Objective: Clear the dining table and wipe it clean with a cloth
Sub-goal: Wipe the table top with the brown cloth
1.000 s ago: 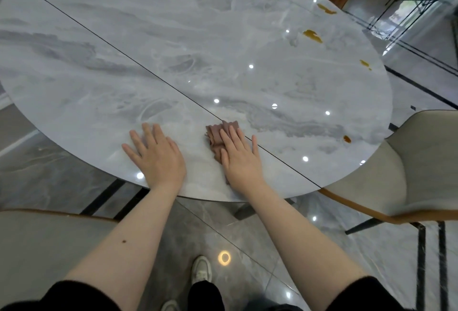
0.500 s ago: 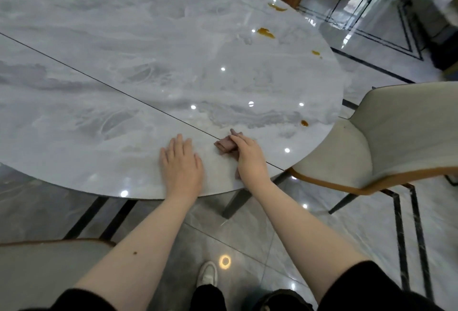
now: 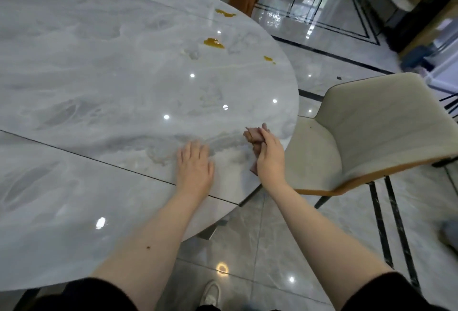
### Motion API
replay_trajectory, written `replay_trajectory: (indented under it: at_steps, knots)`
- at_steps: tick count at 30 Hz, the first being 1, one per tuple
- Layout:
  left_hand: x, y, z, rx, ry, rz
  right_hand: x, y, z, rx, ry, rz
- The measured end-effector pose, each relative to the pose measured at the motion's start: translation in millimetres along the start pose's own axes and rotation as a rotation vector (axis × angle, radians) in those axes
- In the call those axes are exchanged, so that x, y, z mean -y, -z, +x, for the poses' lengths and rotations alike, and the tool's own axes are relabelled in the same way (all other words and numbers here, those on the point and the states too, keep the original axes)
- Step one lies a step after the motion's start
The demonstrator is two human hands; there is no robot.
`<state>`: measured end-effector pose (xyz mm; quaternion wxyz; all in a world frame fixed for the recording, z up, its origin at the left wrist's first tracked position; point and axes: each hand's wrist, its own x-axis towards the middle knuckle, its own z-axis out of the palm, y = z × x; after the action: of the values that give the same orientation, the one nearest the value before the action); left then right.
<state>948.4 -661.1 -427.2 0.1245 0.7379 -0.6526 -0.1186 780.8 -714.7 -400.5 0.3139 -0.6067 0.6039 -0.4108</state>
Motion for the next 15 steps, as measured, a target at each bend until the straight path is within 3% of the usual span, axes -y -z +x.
replay_trajectory:
  at_steps: [8, 15]
  knots:
    - [-31.6, -29.6, 67.4, 0.045, -0.031, 0.04, -51.2, 3.2, 43.0, -0.014, -0.087, -0.179]
    - [-30.3, -45.3, 93.4, 0.009, 0.015, 0.075, -67.5, -13.1, 49.5, 0.015, -0.043, -0.641]
